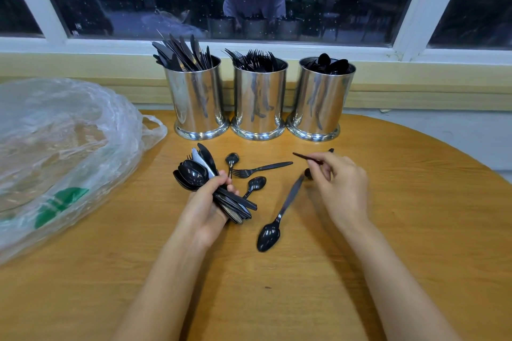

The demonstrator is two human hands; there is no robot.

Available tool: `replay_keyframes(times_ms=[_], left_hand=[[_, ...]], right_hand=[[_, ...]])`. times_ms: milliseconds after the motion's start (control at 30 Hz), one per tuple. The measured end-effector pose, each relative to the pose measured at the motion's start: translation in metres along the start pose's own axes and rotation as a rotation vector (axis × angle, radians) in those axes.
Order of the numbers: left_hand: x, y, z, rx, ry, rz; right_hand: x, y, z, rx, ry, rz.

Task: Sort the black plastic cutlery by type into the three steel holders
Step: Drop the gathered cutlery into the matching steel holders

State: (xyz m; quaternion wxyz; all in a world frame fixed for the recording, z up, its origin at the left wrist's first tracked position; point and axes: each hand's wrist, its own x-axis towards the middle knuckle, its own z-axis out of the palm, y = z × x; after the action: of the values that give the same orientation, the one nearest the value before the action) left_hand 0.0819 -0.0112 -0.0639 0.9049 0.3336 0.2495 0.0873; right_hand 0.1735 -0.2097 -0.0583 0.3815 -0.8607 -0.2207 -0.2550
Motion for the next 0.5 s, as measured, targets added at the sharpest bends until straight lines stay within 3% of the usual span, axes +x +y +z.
replay_keyframes(times_ms=[67, 167, 400, 500], left_hand=[[0.000, 0.000, 0.000, -0.005, 0.002, 0.000], [0.000, 0.000, 0.000, -0.001, 0.008, -0.001], [-0.001, -0.002, 0.002, 0.047, 0.015, 0.013], [-0.003, -0.003, 0.004, 0.085, 0.011, 0.025]], right_hand=[[-0.002, -0.007, -0.003, 0.094, 0.021, 0.001], [-0.008, -0.020, -0.004, 0.376, -0.089, 0.072], [-0.015, -0.039, 0.005, 0.764, -0.353, 0.421], [-0.021, -0.049, 0.010, 0.830, -0.378, 0.534]])
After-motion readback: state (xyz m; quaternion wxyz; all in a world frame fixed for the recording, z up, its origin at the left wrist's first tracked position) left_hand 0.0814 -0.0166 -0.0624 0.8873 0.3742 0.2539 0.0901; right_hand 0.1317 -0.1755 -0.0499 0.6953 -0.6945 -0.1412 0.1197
